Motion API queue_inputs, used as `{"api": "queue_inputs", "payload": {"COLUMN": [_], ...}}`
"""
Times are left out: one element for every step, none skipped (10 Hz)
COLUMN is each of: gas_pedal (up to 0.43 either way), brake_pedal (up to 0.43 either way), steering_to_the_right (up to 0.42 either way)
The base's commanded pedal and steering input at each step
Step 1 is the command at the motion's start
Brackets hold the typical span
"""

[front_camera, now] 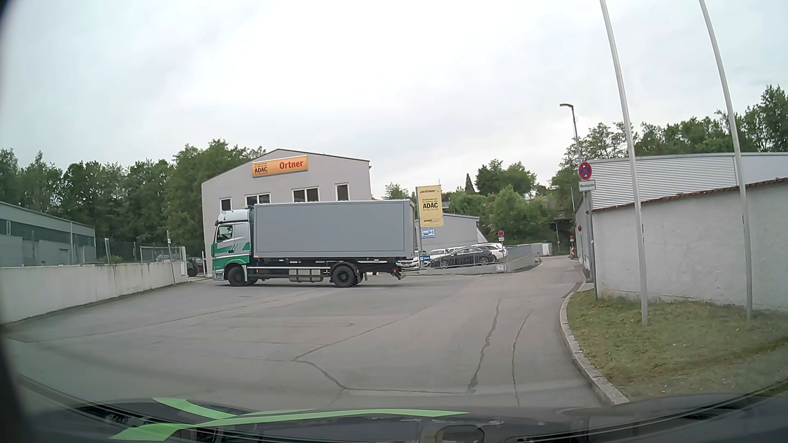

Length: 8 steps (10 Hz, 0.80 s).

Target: Follow the waypoints while adhering to traffic rules and regulations

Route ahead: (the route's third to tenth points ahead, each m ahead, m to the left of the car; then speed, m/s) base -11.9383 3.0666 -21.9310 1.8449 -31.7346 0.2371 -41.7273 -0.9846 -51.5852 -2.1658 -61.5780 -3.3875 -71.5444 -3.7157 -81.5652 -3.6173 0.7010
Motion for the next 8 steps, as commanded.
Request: {"api": "queue_inputs", "payload": {"gas_pedal": [0.039,0.039,0.047,0.059,0.067,0.067,0.079,0.079], "brake_pedal": [0.134,0.128,0.134,0.134,0.128,0.122,0.122,0.116], "steering_to_the_right": [-0.054,-0.075,-0.093,-0.114,-0.125,-0.132,-0.15,-0.182]}}
